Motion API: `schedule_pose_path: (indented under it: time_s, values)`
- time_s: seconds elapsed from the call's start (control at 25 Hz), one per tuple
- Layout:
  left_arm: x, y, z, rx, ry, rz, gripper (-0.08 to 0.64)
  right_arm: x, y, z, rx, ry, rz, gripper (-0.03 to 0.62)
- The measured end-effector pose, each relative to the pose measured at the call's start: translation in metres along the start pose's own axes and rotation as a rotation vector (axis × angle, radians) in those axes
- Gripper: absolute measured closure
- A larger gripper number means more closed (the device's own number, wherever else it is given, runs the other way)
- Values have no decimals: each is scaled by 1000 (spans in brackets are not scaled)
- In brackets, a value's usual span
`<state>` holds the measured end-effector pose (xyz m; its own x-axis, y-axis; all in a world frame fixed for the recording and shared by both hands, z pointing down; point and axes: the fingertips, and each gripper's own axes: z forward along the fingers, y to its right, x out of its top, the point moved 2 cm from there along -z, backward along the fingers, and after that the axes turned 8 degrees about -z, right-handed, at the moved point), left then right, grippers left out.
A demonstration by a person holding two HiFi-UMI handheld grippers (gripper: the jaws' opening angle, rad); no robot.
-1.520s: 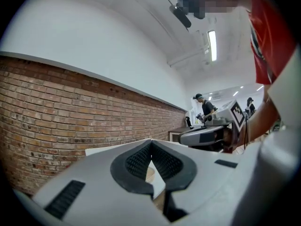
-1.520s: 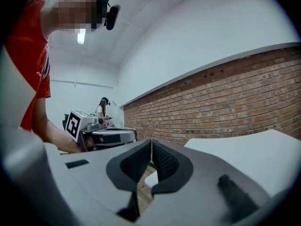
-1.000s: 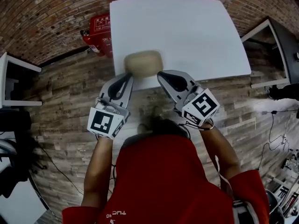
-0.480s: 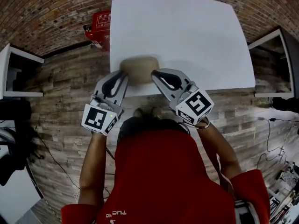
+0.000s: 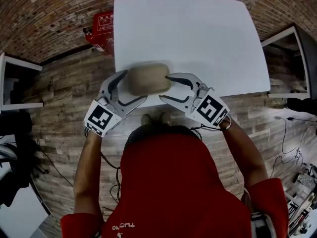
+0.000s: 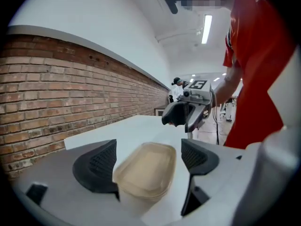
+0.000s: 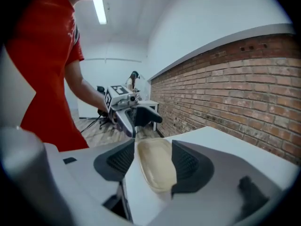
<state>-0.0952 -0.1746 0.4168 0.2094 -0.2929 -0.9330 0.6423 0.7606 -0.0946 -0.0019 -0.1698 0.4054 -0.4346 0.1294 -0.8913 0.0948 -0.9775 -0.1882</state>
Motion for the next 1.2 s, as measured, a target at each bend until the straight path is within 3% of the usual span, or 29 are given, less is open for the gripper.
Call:
schedule_pose_path:
  time_s: [0.12, 0.44, 0.6, 0.72, 0.92, 1.2]
  values:
    - [-15, -2, 7, -71, -77, 49, 118, -20, -7, 8, 59, -113, -97, 325]
    - [-53, -11, 21, -149, -235, 222, 86, -64, -7, 26, 99, -337, -405, 304]
    - [-64, -18, 26, -177, -271, 247, 86, -80, -8, 37, 105, -417, -557, 305]
    - [-68, -22, 29, -195, -280, 224, 86, -87, -2, 43, 84, -455, -637, 305]
    - [-69, -23, 33, -194, -278, 227, 89, -89, -1, 47, 144, -474, -610, 307]
    - [-73, -26, 35, -175, -286, 269, 94, -77, 3, 44, 363, -489, -336, 310]
